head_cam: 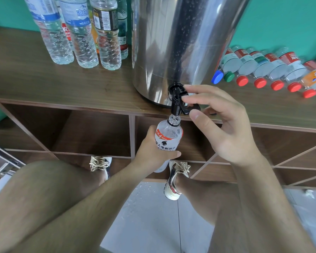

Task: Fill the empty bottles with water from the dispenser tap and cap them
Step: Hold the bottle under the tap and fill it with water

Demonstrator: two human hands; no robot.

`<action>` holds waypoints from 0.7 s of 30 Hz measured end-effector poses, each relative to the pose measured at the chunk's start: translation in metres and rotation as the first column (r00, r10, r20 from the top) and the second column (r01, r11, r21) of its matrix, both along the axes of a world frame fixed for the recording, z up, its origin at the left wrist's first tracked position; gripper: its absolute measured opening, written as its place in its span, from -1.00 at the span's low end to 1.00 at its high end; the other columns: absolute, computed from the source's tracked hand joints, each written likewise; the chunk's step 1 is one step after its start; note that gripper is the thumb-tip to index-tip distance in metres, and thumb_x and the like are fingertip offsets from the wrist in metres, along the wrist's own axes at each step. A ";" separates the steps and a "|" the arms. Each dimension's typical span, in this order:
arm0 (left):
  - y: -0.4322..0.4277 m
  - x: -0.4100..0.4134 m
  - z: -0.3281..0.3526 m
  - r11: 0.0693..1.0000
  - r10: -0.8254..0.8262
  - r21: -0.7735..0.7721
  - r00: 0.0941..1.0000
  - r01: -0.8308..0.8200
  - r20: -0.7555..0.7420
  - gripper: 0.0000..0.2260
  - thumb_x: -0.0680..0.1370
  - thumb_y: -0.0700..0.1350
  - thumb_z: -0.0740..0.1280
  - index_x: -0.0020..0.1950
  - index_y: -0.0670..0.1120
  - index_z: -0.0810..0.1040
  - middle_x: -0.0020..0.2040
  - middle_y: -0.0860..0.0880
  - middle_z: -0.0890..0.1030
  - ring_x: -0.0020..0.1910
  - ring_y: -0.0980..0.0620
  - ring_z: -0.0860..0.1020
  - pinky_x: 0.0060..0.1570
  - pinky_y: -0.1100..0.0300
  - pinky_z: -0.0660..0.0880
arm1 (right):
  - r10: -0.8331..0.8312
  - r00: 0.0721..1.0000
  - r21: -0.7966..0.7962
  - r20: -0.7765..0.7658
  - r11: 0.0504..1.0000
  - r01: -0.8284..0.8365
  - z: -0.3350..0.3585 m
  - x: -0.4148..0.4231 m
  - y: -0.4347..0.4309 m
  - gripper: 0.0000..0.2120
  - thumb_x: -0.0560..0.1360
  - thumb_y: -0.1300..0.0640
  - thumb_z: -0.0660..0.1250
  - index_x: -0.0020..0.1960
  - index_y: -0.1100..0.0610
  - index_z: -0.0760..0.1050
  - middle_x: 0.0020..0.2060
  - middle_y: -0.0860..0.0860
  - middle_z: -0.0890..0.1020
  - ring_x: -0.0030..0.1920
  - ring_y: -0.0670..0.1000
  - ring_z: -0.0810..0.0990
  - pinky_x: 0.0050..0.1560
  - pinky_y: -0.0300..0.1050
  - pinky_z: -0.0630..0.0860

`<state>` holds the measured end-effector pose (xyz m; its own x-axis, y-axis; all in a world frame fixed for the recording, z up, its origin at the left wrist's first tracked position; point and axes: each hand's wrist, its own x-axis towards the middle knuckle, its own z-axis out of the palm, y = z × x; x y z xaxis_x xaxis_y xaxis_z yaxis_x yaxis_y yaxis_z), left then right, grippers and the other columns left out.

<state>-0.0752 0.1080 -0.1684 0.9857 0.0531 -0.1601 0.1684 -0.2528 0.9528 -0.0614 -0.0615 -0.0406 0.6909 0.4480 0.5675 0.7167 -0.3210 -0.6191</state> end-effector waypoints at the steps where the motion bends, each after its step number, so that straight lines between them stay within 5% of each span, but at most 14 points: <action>1: 0.000 0.000 -0.001 1.000 0.001 0.001 1.000 -0.001 0.001 -0.27 0.38 -0.05 0.65 0.35 0.15 0.24 0.15 0.19 0.49 0.11 0.12 0.52 -0.10 0.48 0.38 | 0.000 1.000 -0.001 0.000 1.000 0.000 0.000 0.000 0.000 -0.78 0.59 0.30 0.37 0.21 0.21 0.65 0.31 0.07 0.63 0.30 0.00 0.60 0.01 -0.31 0.47; 21: -0.001 0.001 -0.003 1.000 0.010 -0.019 1.000 -0.010 0.005 -0.27 0.40 -0.08 0.64 0.33 0.18 0.21 0.08 0.26 0.45 0.06 0.18 0.49 -0.09 0.49 0.39 | 0.017 1.000 -0.012 0.007 1.000 -0.017 0.000 0.000 -0.001 -0.76 0.57 0.28 0.40 0.22 0.23 0.65 0.32 0.08 0.62 0.30 0.01 0.59 0.00 -0.29 0.50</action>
